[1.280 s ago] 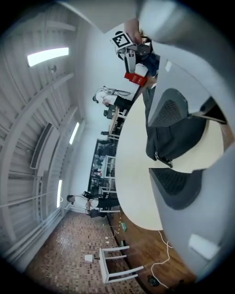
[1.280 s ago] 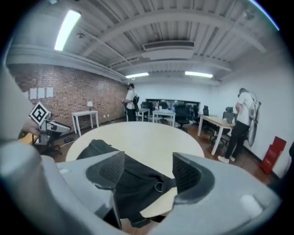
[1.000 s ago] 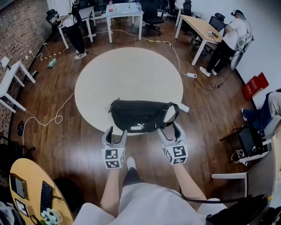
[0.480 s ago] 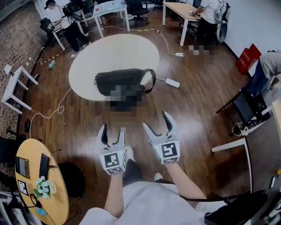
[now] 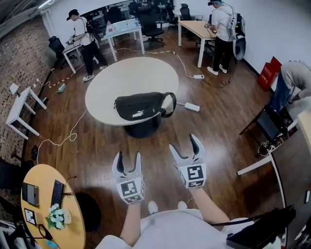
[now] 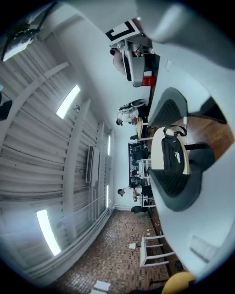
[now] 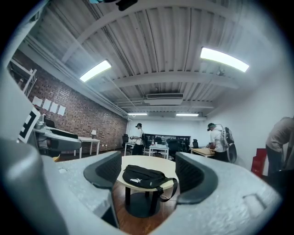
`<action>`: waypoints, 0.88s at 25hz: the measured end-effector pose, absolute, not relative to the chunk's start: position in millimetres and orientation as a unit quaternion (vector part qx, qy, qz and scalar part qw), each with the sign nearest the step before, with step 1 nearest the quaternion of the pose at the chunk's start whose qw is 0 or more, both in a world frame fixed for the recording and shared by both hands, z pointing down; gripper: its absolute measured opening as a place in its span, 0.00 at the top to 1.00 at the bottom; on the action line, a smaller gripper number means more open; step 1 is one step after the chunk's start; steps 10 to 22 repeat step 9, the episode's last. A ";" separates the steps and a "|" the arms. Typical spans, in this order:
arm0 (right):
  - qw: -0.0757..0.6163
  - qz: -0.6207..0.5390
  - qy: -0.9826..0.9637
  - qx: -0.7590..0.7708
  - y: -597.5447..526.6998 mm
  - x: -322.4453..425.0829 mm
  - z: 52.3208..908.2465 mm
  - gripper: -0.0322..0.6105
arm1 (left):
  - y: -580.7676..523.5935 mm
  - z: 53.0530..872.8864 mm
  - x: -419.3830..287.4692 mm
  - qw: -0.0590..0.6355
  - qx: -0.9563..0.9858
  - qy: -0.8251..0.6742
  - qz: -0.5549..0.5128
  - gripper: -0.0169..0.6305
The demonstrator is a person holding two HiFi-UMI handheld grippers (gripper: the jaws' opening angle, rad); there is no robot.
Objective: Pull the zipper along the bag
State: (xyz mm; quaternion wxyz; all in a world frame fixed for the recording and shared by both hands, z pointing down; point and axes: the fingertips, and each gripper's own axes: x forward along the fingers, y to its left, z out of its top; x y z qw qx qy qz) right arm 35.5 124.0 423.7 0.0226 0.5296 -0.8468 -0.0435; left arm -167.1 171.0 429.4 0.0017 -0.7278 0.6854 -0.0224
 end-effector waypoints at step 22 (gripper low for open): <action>0.036 -0.051 -0.850 0.523 132.4 -18.3 418.0 0.41 | 182.4 429.9 -192.3 0.030 -0.745 0.665 -0.054 0.49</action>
